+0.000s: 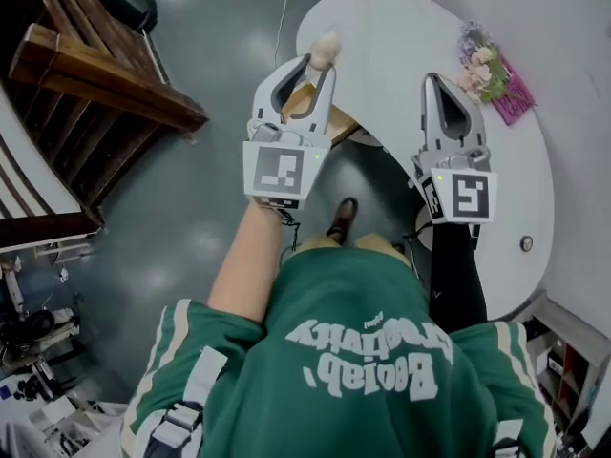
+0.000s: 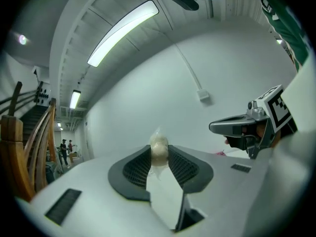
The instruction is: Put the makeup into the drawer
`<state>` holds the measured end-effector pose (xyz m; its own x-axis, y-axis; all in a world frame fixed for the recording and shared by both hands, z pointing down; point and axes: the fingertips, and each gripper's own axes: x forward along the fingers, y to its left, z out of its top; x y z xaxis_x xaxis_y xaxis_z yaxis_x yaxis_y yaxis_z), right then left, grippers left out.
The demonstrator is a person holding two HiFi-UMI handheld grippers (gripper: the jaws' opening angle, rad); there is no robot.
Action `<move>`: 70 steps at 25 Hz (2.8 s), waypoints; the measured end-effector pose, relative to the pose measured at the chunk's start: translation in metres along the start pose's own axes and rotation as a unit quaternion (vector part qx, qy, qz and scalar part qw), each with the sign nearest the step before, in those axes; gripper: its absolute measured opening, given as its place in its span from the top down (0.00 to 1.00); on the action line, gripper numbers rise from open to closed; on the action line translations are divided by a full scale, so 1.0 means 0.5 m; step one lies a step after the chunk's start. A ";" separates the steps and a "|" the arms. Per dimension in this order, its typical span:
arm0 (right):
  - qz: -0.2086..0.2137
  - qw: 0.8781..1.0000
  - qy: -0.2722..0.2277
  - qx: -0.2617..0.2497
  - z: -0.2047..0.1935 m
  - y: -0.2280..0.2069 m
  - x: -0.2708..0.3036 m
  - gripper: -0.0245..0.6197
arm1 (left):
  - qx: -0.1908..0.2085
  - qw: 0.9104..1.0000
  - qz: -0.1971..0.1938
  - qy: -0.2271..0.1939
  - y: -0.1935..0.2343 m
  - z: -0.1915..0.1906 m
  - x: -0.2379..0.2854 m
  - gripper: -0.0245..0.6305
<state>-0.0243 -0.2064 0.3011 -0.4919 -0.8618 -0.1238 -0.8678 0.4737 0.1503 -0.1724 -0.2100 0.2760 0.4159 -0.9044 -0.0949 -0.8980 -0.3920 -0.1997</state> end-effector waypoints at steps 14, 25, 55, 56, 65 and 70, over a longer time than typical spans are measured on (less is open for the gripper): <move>-0.006 0.999 0.038 -0.008 -0.044 0.030 0.050 0.95 | -0.054 0.935 -0.036 0.349 0.028 -0.634 -0.061 0.78; -0.045 0.997 0.057 -0.023 -0.061 -0.009 0.035 0.95 | -0.082 0.872 -0.076 0.477 -0.006 -0.848 -0.105 0.78; -0.104 0.993 0.050 -0.033 -0.041 -0.056 0.010 0.95 | -0.013 0.985 -0.094 0.141 0.023 -0.275 0.128 0.57; -0.107 0.992 0.048 -0.034 -0.037 -0.061 0.007 0.95 | -0.013 0.989 -0.095 0.114 0.023 -0.223 0.134 0.57; -0.165 0.984 0.054 -0.040 -0.028 -0.116 -0.070 0.95 | -0.016 0.989 -0.148 0.010 -0.050 -0.028 0.161 0.57; -0.211 0.974 0.063 -0.050 -0.011 -0.172 -0.168 0.95 | -0.014 0.978 -0.210 -0.008 -0.180 0.015 0.178 0.58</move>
<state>0.0922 -0.1758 0.3039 -0.0739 -0.9944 -0.0751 -0.9767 0.0569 0.2071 -0.0535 -0.2539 0.2783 0.7505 -0.6603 -0.0265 -0.6515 -0.7326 -0.1968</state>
